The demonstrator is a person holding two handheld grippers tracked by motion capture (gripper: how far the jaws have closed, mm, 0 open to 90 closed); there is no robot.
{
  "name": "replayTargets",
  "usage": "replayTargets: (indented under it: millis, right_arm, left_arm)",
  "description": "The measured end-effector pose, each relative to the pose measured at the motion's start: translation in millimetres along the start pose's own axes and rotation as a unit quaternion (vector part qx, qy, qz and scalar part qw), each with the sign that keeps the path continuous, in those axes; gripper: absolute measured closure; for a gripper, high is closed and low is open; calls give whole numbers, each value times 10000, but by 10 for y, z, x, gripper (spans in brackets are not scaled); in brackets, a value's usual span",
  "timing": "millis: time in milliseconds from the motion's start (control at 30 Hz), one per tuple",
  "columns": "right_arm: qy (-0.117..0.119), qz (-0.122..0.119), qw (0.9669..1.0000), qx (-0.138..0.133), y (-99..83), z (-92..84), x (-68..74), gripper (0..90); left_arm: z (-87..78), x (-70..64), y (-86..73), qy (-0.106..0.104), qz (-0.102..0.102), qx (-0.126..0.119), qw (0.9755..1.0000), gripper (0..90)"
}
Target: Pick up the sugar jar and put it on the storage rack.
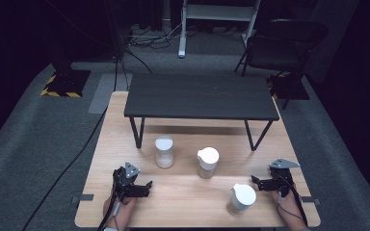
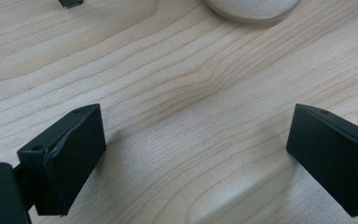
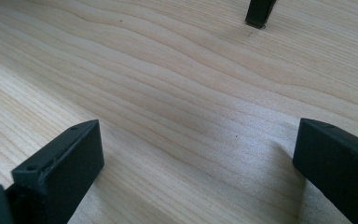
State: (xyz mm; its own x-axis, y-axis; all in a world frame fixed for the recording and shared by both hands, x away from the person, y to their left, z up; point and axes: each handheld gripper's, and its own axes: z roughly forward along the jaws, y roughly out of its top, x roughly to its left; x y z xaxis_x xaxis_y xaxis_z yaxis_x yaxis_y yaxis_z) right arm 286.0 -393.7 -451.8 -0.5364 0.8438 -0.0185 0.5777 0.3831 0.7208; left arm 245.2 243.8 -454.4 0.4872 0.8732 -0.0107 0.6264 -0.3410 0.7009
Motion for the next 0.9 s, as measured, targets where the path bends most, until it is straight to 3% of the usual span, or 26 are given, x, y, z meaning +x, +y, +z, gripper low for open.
replayTargets:
  millis: [533,700,900]
  right_arm:
    - [-6,-2,10000,1,0,1,1,16]
    - [-6,-2,10000,1,0,0,2,16]
    - [-4,5,10000,0,0,1,2,16]
  left_arm:
    - [-8,-28,7,45,-114,16,9999,49]
    - [-85,-8,-89,-1,-82,-457,9989,54]
    - [-181,-66,-207,63,-17,-1015,9948,57]
